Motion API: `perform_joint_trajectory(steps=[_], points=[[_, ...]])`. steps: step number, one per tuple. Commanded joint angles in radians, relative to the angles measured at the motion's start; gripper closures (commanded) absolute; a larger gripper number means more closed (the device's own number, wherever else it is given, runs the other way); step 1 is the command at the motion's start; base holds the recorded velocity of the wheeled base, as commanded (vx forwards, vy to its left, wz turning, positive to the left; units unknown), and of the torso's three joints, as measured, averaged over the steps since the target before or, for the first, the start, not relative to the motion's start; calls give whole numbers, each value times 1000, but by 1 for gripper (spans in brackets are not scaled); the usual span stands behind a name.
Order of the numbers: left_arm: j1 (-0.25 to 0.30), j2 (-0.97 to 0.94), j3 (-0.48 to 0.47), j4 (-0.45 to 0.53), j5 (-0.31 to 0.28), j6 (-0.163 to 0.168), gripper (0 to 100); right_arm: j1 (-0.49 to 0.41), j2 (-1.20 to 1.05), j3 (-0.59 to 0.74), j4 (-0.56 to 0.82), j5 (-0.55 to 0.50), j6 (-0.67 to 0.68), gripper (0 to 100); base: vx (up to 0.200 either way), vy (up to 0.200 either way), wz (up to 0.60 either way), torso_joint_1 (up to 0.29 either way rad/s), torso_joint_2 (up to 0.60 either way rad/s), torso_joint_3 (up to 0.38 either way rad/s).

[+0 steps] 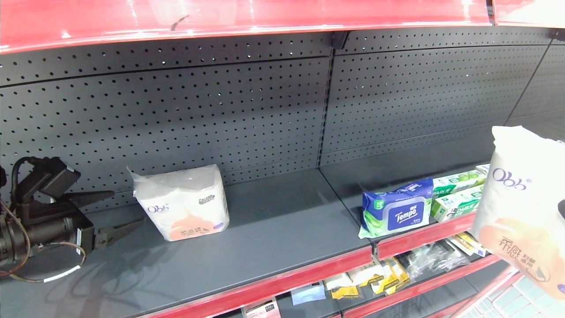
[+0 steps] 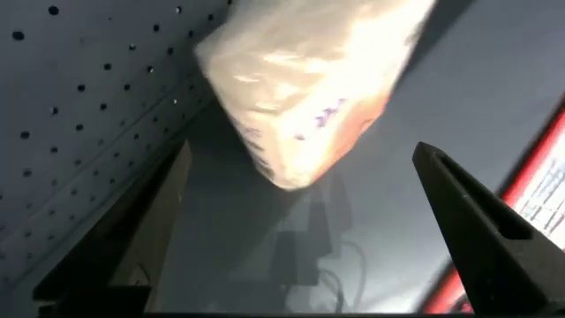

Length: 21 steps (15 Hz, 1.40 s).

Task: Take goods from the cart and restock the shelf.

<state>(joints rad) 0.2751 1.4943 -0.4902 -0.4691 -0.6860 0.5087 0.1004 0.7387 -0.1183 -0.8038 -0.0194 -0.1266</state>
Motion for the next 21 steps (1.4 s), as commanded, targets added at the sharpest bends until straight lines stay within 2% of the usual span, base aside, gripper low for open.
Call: perform_joint_trajectory(steps=[1,4,5,6,7,8,9,10,14,17,19,21], points=[[13,64,-16,1,-4,2,0,-15,8,0,0,1,-1,100,0,0,0,0,0,0],[38,106,-22,-6,-24,13,0,-16,13,0,0,1,-1,100,0,0,0,0,0,0],[52,132,-27,-5,-64,40,0,-16,16,0,2,1,-1,100,0,0,0,0,0,0],[55,144,-31,-6,-76,48,0,-16,21,0,2,1,-1,100,0,0,0,0,0,0],[59,182,-53,-5,-127,68,0,-16,28,0,2,1,-1,100,0,0,0,0,0,0],[59,185,-54,-5,-130,68,0,-16,28,0,2,1,-1,100,0,0,0,0,0,0],[65,247,-97,-6,-204,111,0,-16,41,0,2,2,-1,100,0,0,0,0,0,0],[75,270,-120,-6,-237,132,0,-16,45,-3,2,2,-1,100,0,0,0,0,0,0],[78,320,-166,-6,-288,145,0,-16,56,-3,2,2,-1,100,0,0,0,0,0,0],[72,370,-182,-8,-359,188,0,-16,65,-3,2,2,-1,100,0,0,0,0,0,0],[59,400,-202,-9,-376,198,0,-16,65,-3,2,2,-1,100,0,0,0,0,0,0],[53,449,-217,-63,-412,214,0,-16,65,-3,2,2,-1,100,0,0,0,0,0,0]])
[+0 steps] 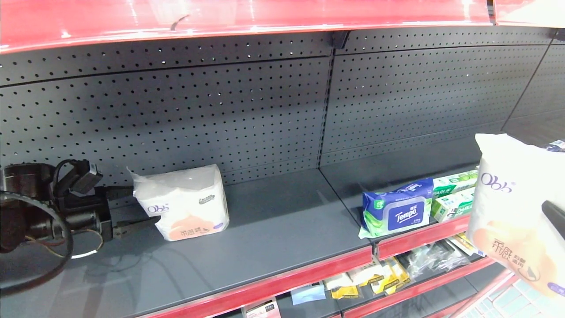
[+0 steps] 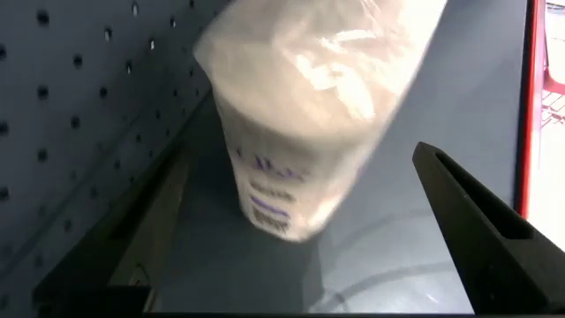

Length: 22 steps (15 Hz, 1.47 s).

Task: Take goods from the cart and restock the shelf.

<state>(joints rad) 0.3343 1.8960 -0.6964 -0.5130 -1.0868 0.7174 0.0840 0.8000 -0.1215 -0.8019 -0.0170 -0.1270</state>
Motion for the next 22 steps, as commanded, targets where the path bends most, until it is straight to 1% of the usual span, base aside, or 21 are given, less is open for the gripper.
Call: perform_joint_trajectory(steps=[1,2,3,4,5,6,8,11,14,15,16,18,21,22], points=[[-11,71,-12,-47,-19,8,0,0,4,0,0,0,0,100,0,0,0,0,0,0],[-14,106,-12,-107,-24,5,0,0,2,0,0,0,0,100,0,0,0,0,0,0],[-20,120,-12,-119,-25,2,0,0,4,0,0,0,-2,100,0,0,0,0,0,0],[-23,123,-12,-121,-28,0,0,0,4,0,0,0,-2,100,0,0,0,0,0,0],[-34,124,-12,-122,-47,-3,0,0,4,0,0,0,-2,100,0,0,0,0,0,0],[-49,124,-26,-122,-62,-12,0,0,4,2,0,0,-2,100,0,0,0,0,0,0],[-70,133,-54,-122,-70,-26,0,0,5,2,0,0,-2,100,0,0,0,0,0,0],[-89,167,-80,-133,-84,-27,0,0,16,2,0,2,-2,100,0,0,0,0,0,0],[-101,192,-91,-157,-91,-27,0,0,24,2,0,3,-2,100,0,0,0,0,0,0],[-103,193,-92,-157,-91,-32,0,2,25,0,0,5,-2,100,0,0,0,0,0,0],[-119,195,-94,-167,-91,-49,0,0,31,0,0,5,-2,100,0,0,0,0,0,0],[-129,201,-107,-193,-90,-67,0,2,39,0,0,5,-2,100,0,0,0,0,0,0],[-129,210,-126,-210,-90,-70,0,2,48,-6,0,6,-2,100,0,0,0,0,0,0],[-129,212,-126,-214,-90,-70,100,0,51,-6,0,6,0,100,0,0,0,0,0,0]])
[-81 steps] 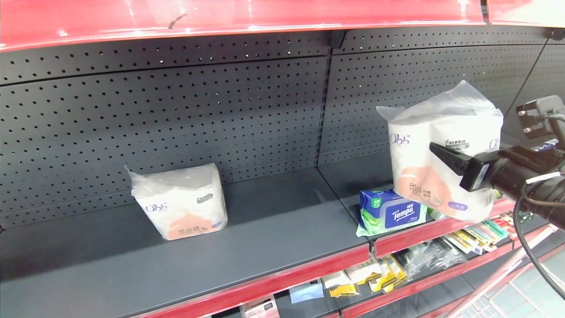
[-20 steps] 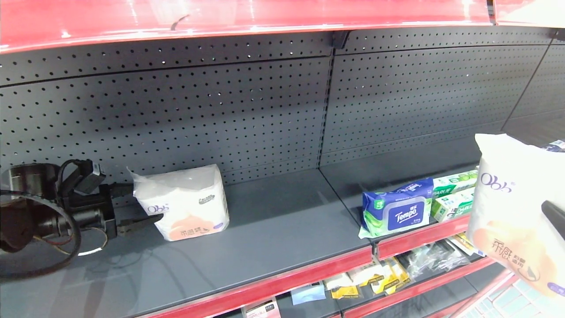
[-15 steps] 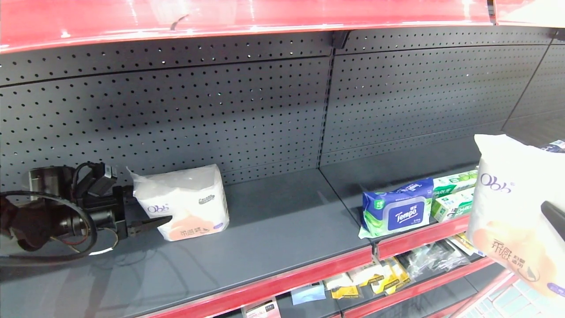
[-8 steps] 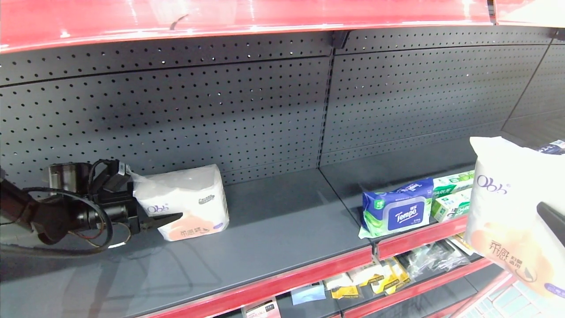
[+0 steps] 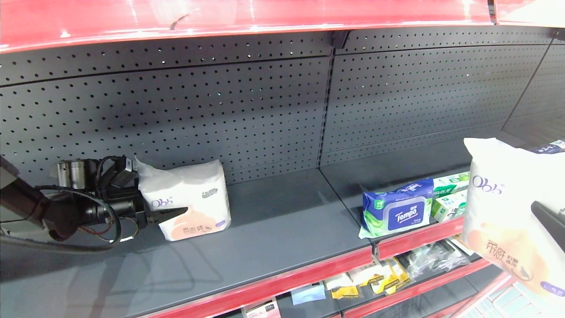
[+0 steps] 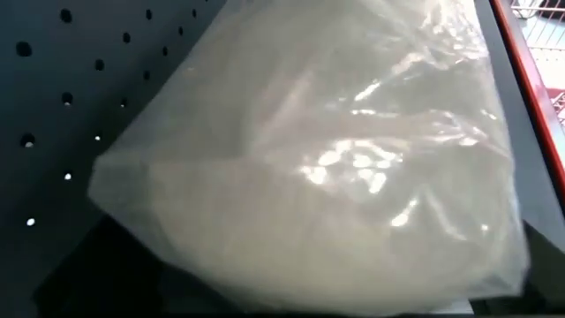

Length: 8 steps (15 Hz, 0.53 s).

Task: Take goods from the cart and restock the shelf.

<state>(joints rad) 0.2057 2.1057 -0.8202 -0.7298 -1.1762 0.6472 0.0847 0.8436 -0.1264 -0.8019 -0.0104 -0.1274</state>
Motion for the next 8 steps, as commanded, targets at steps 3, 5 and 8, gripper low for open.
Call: perform_joint_trajectory(steps=[3,5,8], points=[[0,-1,15,-3,1,2,100,1,8,-2,-2,-2,0,100,0,0,0,0,0,0],[1,-18,35,-3,0,0,100,0,8,-2,-2,0,0,100,0,0,0,0,0,0],[9,-69,113,-5,-5,0,100,0,9,-6,-2,0,0,100,0,0,0,0,0,0]])
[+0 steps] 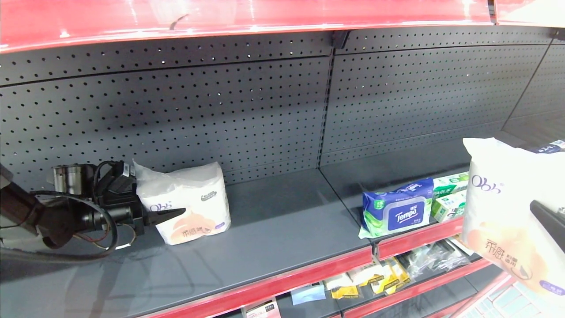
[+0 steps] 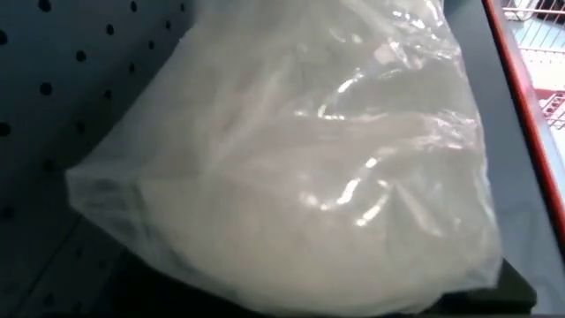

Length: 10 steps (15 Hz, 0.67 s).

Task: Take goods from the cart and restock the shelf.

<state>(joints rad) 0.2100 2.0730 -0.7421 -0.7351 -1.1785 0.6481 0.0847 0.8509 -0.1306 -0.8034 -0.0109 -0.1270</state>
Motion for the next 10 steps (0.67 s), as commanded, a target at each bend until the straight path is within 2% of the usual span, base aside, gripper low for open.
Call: perform_joint_trajectory(steps=[1,3,7,9,10], points=[[5,-36,35,0,-3,-1,100,0,2,-1,0,0,0,100,0,0,0,0,0,0],[20,-80,115,-1,-44,25,100,1,5,-12,0,0,0,100,0,0,0,0,0,0],[39,-140,204,-1,-81,54,100,1,5,-17,0,0,1,100,0,0,0,0,0,0],[60,-146,245,-1,-90,107,100,1,5,-20,0,0,1,100,0,0,0,0,0,0],[65,-146,273,0,-93,151,100,0,5,-29,0,0,1,100,0,0,0,0,0,0]])
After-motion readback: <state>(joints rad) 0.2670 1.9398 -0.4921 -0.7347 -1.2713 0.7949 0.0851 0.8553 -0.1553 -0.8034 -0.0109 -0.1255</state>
